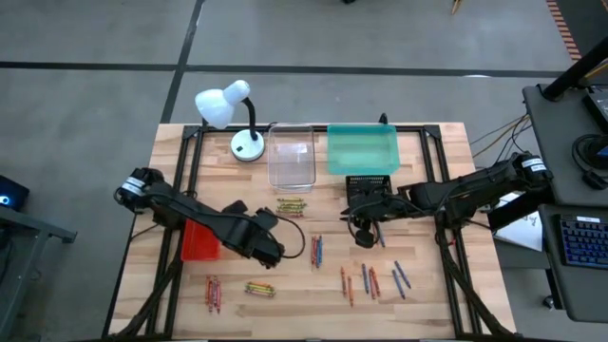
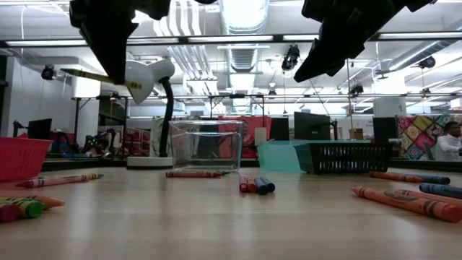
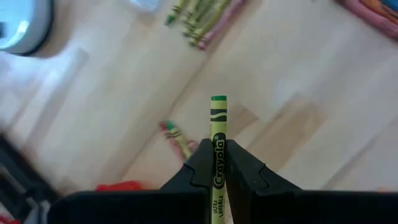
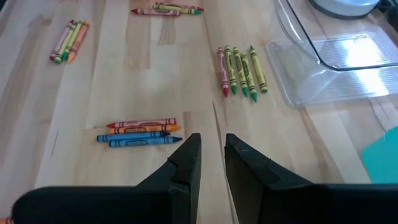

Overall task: Sort crayons
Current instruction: Put the green crayon into the orange bin

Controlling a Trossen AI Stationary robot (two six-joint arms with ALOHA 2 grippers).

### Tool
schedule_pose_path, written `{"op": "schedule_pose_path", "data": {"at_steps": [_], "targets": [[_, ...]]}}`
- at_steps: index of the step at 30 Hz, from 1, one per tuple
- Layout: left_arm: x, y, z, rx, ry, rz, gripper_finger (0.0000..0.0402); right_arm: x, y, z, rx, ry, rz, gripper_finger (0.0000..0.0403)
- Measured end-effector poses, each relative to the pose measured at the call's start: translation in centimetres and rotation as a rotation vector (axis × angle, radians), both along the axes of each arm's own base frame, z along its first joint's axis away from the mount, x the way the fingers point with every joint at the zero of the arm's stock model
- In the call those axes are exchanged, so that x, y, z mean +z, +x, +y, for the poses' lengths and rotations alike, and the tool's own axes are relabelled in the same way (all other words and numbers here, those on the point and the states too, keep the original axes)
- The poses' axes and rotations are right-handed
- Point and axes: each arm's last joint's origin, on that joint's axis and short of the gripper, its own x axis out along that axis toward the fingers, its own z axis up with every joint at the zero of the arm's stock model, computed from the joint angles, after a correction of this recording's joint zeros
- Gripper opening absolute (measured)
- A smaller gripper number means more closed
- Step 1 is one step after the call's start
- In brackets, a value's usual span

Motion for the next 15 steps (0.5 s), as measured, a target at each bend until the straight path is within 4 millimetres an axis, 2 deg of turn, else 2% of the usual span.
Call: {"op": "schedule_pose_path", "data": {"at_steps": [4,7,15], "targets": [[0.4,-0.8,0.3,0.024,0.018,0.012,0.0000,0.0,0.0,0.0,0.000,0.000,0.000,0.0063],[0.5,-2.1,0.7,0.078,0.044,0.021,0.0000,0.0,0.0,0.0,0.000,0.000,0.001,0.0063],[0.7,-8.0,1.9,0.276,0.041,-0.072,0.0000,-0.2,-0.1,0.0,0.000,-0.002,0.008,0.0063]]}}
